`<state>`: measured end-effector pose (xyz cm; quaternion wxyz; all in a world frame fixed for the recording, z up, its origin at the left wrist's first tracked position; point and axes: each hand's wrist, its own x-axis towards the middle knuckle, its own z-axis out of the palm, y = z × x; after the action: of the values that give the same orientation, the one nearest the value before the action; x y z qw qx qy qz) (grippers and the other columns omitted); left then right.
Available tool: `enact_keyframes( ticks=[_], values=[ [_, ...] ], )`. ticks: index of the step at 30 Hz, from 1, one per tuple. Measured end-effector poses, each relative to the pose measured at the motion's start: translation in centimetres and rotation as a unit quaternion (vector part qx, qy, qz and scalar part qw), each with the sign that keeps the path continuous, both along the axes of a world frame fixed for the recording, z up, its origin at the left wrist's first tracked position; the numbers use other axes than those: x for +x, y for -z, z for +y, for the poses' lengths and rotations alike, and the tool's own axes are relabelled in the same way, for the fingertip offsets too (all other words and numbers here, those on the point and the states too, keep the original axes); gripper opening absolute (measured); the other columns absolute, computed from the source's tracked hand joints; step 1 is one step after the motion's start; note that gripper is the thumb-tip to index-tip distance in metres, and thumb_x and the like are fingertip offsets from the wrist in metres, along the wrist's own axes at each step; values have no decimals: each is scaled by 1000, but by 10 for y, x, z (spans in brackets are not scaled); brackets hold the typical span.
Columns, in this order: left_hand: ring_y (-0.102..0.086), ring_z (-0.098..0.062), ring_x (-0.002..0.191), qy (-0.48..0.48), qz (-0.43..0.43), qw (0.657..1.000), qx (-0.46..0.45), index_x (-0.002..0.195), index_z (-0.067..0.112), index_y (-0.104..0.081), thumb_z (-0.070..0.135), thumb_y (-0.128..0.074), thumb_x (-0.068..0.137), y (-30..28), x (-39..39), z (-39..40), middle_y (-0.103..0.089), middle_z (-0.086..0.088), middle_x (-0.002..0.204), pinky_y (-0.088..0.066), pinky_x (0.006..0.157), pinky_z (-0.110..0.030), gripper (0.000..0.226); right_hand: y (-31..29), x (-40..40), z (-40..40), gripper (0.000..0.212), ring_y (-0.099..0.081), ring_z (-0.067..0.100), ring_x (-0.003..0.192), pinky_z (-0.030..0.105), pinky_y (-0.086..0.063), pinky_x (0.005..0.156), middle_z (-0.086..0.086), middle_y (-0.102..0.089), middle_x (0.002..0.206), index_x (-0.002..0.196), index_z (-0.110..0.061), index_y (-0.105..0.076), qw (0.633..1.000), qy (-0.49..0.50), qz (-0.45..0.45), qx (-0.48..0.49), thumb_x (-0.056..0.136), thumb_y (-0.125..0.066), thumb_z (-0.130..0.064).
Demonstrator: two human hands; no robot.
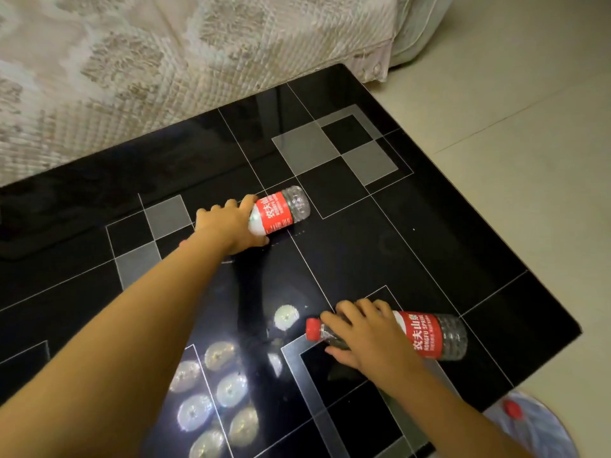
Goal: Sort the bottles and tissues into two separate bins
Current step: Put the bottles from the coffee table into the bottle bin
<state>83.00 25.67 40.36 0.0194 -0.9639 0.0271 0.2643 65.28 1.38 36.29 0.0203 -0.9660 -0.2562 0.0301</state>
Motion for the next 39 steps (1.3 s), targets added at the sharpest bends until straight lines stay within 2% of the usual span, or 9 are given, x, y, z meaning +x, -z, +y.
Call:
enact_keyframes(
  ticks=[7, 11, 13, 16, 21, 25, 31, 35, 39],
  values=[
    [-51, -32, 119, 23, 89, 995, -24, 146, 40, 17, 53, -61, 82, -7, -54, 0, -37, -7, 142, -41, 100, -47, 101, -7, 7, 3, 55, -62, 21, 80, 38, -49, 67, -3, -64, 96, 110, -29, -61, 996, 64, 51, 32, 65, -72, -58],
    [-59, -32, 106, -88, 115, 984, -106, 147, 30, -6, 65, -63, 71, -17, -83, -8, -54, -10, 128, -46, 97, -46, 101, -22, 4, -5, 50, -49, 23, 110, 43, -36, 90, -4, -51, 123, 129, -31, -45, 985, 61, 150, 62, 85, -54, -52],
    [-60, -32, 101, -126, 112, 977, -131, 145, 25, -18, 69, -62, 67, -24, -101, -19, -57, -11, 123, -48, 94, -44, 100, -30, -8, -13, 49, -46, 22, 116, 43, -34, 96, -3, -48, 128, 131, -29, -43, 980, 59, 179, 66, 87, -53, -48],
    [-59, -29, 96, -149, 114, 972, -143, 141, 24, -30, 67, -62, 69, -39, -128, -41, -59, -8, 114, -49, 91, -42, 90, -39, -35, -31, 49, -49, 24, 112, 43, -36, 92, -2, -52, 124, 129, -28, -48, 981, 61, 158, 97, 85, -58, -46],
    [-58, -25, 92, -132, 189, 960, -160, 140, 24, -35, 67, -54, 54, -69, -177, -101, -58, -3, 107, -45, 83, -33, 97, -51, -81, -78, 46, -55, 25, 105, 45, -41, 87, 0, -59, 117, 121, -23, -57, 968, 102, 124, 195, 81, -62, -44],
    [-67, -23, 91, -183, 240, 918, -256, 127, 28, -43, 67, -66, 46, -78, -223, -152, -66, -1, 105, -54, 87, -40, 93, -56, -118, -134, 45, -54, 20, 109, 42, -44, 89, -3, -58, 120, 123, -23, -54, 944, 126, 130, 275, 82, -65, -41],
    [-72, -27, 78, -240, 323, 868, -290, 129, 37, -24, 45, -66, 77, -72, -294, -261, -63, -6, 104, -55, 61, -31, 68, -62, -185, -232, 41, -55, 17, 103, 31, -45, 88, -3, -63, 109, 113, -20, -60, 911, 220, 91, 336, 80, -64, -45],
    [-73, -31, 70, -272, 358, 846, -285, 127, 37, -19, 41, -69, 75, -51, -329, -332, -63, -10, 104, -59, 61, -36, 72, -39, -218, -298, 35, -56, 16, 105, 39, -48, 89, -9, -62, 109, 110, -25, -59, 865, 255, 170, 396, 79, -65, -41],
    [-71, -34, 82, -244, 397, 850, -244, 131, 42, -20, 53, -77, 59, -13, -352, -378, -60, -10, 117, -59, 75, -45, 92, -4, -241, -344, 34, -59, 18, 99, 38, -52, 82, -3, -60, 110, 110, -22, -57, 843, 310, 193, 394, 79, -71, -28]
  ],
)
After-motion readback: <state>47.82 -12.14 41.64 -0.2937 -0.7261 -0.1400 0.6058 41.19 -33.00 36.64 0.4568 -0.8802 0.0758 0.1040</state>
